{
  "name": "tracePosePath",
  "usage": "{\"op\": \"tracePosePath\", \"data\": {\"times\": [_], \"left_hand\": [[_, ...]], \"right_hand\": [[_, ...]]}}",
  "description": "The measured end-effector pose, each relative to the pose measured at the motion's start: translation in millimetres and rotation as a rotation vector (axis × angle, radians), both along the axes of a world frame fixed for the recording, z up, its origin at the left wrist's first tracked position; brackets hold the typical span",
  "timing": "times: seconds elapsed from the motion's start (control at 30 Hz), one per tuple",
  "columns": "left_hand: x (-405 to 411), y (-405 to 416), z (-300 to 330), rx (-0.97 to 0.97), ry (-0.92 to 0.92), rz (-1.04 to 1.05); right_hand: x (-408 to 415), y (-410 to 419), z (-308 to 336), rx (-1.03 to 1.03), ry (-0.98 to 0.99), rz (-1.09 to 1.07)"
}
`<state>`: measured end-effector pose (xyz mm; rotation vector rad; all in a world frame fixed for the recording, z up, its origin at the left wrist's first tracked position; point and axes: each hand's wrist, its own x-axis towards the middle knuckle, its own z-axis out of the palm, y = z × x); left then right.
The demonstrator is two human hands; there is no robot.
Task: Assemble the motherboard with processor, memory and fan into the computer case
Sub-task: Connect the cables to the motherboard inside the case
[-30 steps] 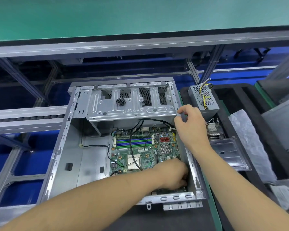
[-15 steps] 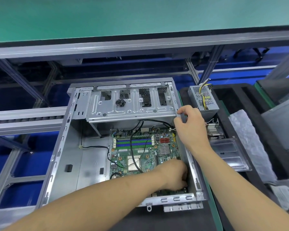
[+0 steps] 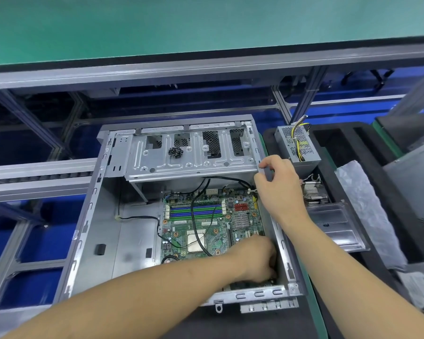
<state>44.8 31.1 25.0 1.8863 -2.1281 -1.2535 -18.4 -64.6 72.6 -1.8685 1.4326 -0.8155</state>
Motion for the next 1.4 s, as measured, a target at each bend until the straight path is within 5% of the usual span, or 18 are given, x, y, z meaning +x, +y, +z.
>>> {"op": "tracePosePath", "data": {"times": [1.4], "left_hand": [[9.9,-1.2,-10.1,-0.121,-0.037,-0.124]], "right_hand": [[1.3,0.6,2.5,0.028,0.004,-0.003]]}}
